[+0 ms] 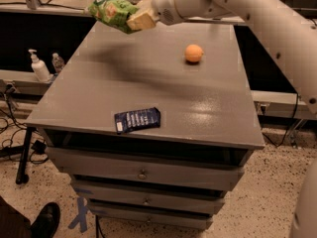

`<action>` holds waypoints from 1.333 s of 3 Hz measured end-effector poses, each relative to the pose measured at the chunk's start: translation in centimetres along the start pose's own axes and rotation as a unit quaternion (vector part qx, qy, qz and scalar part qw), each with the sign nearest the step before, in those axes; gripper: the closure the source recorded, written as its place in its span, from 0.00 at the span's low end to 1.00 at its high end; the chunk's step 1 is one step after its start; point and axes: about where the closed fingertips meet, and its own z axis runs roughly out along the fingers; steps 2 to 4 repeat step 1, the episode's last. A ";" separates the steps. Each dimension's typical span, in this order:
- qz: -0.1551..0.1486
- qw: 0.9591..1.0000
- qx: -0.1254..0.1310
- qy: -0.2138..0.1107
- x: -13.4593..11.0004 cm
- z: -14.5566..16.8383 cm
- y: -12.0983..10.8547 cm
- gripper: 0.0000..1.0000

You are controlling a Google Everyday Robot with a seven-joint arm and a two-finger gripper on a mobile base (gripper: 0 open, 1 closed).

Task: Pick green rice chip bag

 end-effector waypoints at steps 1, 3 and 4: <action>-0.004 1.000 -0.002 -0.008 -0.3 -0.4 0.2 1.00; -0.004 1.000 -0.002 -0.008 -0.3 -0.4 0.2 1.00; -0.004 1.000 -0.002 -0.008 -0.3 -0.4 0.2 1.00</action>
Offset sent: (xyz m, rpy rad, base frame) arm 0.0000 0.0000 0.0000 0.0000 0.0000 0.0000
